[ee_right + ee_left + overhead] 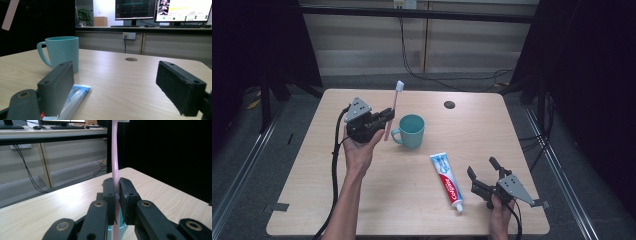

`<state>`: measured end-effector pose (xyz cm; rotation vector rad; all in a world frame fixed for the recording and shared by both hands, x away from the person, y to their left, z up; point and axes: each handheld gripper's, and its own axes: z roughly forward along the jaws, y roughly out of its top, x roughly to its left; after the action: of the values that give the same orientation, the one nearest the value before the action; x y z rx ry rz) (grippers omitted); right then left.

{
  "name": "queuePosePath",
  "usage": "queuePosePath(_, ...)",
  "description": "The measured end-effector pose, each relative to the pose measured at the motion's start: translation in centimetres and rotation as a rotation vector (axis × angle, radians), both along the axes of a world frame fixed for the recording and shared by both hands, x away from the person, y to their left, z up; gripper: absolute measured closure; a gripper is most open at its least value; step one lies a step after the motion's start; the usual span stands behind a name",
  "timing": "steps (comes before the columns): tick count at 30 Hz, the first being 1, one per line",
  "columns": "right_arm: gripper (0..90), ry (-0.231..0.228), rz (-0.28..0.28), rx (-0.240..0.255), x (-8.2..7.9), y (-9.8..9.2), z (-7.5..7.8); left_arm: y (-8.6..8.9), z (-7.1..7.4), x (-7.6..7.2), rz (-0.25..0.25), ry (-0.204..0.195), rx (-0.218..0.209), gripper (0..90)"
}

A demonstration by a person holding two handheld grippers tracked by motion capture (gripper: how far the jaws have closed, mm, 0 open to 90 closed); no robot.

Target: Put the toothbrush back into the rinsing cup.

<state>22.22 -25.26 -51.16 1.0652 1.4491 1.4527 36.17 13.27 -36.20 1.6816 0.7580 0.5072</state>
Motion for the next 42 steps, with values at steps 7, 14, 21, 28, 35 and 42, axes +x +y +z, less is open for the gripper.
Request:
queuePosePath(7, 14.3, 0.001, 0.001, 0.002, 0.0, 0.0, 0.0, -0.9, 0.2, 1.0, -0.016, -0.008, -0.019, 84.2)
queuePosePath(14, 14.4, 0.001, 0.002, 0.003, 0.0, 0.0, 0.0, -2.3, 0.4, 1.8, -0.005, -0.030, -0.018, 84.2)
queuePosePath(21, 14.8, 0.000, 0.003, -0.001, 0.0, 0.0, 0.0, -3.1, 0.2, 2.7, 0.008, -0.028, -0.053, 84.2)
queuePosePath(28, 14.8, -0.002, 0.003, -0.002, 0.0, 0.0, 0.0, -3.9, -0.3, 3.8, 0.022, -0.032, -0.082, 84.1)
queuePosePath(35, 14.8, -0.003, 0.004, -0.003, 0.0, 0.0, 0.0, -4.9, -0.3, 4.3, 0.033, -0.025, -0.108, 84.1)
queuePosePath(42, 14.8, -0.003, 0.003, -0.001, 0.0, 0.0, 0.0, -6.6, -0.2, 4.4, 0.033, -0.058, -0.052, 84.1)
